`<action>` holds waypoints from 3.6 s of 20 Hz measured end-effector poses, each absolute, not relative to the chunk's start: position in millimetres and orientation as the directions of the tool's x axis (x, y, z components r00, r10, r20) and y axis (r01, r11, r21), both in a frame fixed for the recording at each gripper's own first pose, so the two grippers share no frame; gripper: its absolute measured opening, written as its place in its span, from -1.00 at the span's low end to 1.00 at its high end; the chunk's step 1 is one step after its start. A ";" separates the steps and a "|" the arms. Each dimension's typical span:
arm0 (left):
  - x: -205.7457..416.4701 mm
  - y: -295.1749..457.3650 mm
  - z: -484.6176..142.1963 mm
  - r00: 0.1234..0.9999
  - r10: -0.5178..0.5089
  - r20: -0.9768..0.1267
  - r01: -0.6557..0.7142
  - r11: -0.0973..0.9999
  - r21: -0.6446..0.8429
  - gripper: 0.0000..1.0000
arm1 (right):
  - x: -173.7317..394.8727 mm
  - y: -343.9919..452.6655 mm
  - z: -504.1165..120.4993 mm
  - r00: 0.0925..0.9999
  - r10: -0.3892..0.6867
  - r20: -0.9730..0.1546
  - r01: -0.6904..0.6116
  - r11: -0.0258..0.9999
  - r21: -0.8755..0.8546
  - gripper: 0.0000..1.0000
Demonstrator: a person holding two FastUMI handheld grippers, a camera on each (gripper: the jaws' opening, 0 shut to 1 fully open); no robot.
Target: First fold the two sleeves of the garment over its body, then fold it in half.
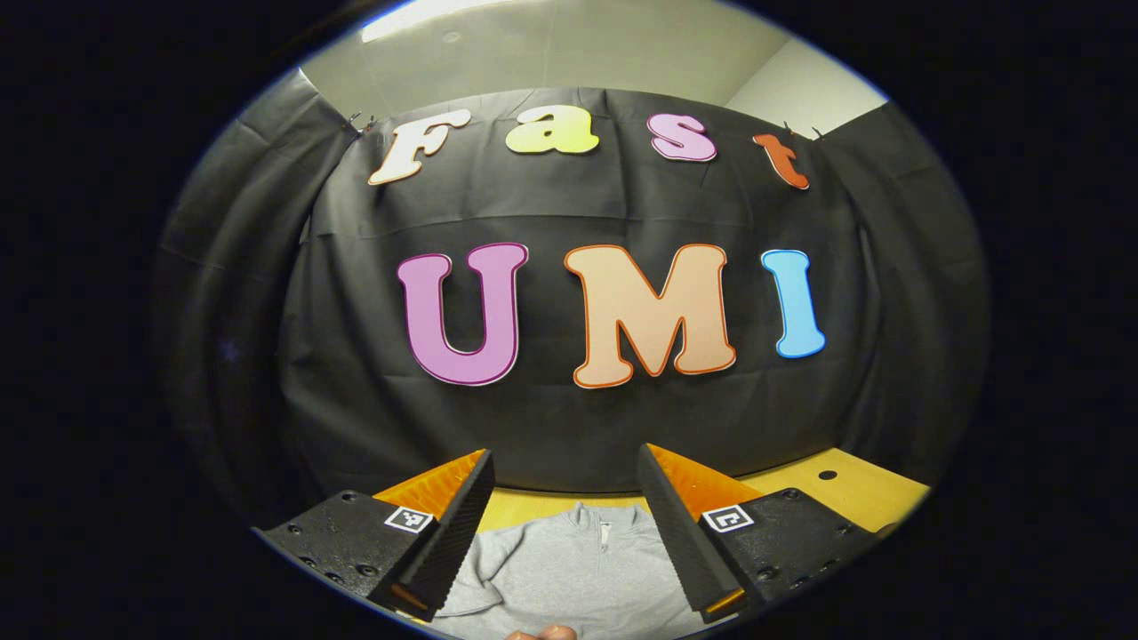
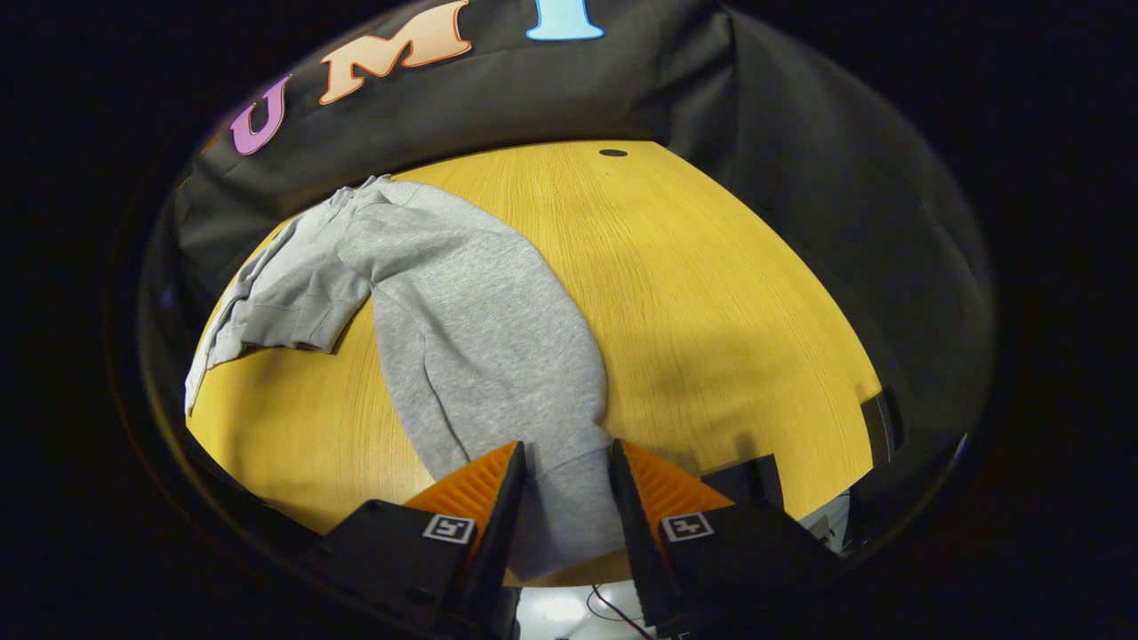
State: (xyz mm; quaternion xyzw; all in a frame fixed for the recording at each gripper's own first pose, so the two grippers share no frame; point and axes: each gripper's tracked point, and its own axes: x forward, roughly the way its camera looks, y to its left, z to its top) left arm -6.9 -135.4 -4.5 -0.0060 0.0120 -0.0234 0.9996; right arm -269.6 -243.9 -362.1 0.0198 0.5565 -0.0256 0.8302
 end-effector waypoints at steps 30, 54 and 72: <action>-29.1 69.6 -16.5 0.977 0.207 -0.045 -0.208 0.978 -0.001 0.85 | -15.9 -58.4 -253.4 0.686 0.142 -0.713 0.074 0.962 0.263 -0.80; -86.8 240.4 -47.2 0.890 0.446 -0.097 -0.443 0.895 0.050 0.86 | 29.4 272.8 -312.1 0.540 0.463 -0.702 -0.313 0.885 0.343 -0.81; -119.6 269.1 -134.3 0.830 0.499 -0.250 -0.484 0.867 0.121 0.86 | 15.5 297.5 -299.4 0.547 0.492 -0.677 -0.396 0.865 0.308 0.97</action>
